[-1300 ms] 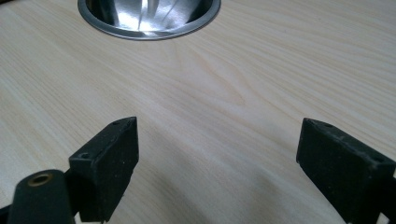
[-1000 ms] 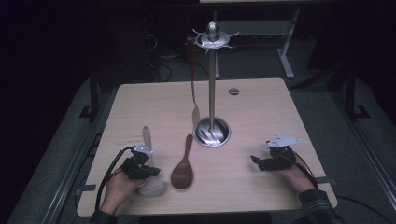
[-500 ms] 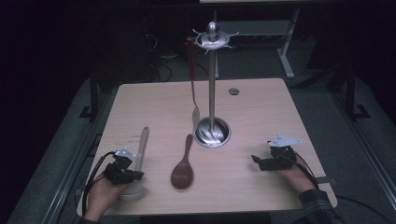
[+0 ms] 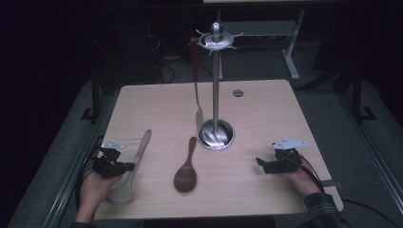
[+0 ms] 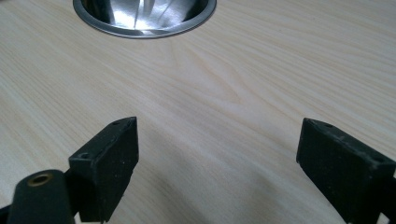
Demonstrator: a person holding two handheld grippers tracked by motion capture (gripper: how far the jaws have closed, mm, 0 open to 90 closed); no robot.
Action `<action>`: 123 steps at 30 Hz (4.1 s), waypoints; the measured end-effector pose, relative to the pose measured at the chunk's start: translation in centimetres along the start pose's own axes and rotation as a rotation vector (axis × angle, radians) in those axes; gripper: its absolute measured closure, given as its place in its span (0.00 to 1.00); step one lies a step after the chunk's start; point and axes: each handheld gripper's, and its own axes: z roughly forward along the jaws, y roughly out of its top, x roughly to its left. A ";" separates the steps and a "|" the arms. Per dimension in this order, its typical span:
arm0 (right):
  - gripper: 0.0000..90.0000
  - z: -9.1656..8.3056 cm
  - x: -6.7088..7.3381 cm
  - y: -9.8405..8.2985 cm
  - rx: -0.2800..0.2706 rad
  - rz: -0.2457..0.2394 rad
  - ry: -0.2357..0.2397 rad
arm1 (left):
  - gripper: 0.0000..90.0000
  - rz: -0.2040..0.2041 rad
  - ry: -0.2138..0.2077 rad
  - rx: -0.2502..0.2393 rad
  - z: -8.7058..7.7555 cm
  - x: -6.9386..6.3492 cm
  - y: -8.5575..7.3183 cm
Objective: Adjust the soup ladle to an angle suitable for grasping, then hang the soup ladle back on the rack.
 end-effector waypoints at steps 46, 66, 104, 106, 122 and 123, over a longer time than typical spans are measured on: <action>0.14 0.0 0.0 0.1 -0.008 -0.004 -0.002 | 1.00 0.058 -0.098 0.058 6.5 0.1 5.8; 0.14 -0.1 -0.2 0.0 -0.006 0.001 -0.003 | 0.77 0.166 -0.033 0.199 3.6 -2.4 5.3; 0.14 0.1 -0.2 0.1 -0.004 -0.011 -0.004 | 0.87 0.100 0.037 0.288 4.7 -2.6 5.2; 0.14 0.1 -0.2 0.1 -0.002 -0.011 -0.004 | 0.87 0.078 0.007 0.243 4.0 -2.3 5.1; 0.09 -0.5 -0.3 1.0 0.012 0.038 0.035 | 0.87 0.086 -0.125 -0.109 -1.2 -1.8 5.2; 0.09 -0.6 -0.3 1.0 0.014 0.044 0.036 | 0.87 0.086 -0.130 -0.129 -1.4 -1.8 5.2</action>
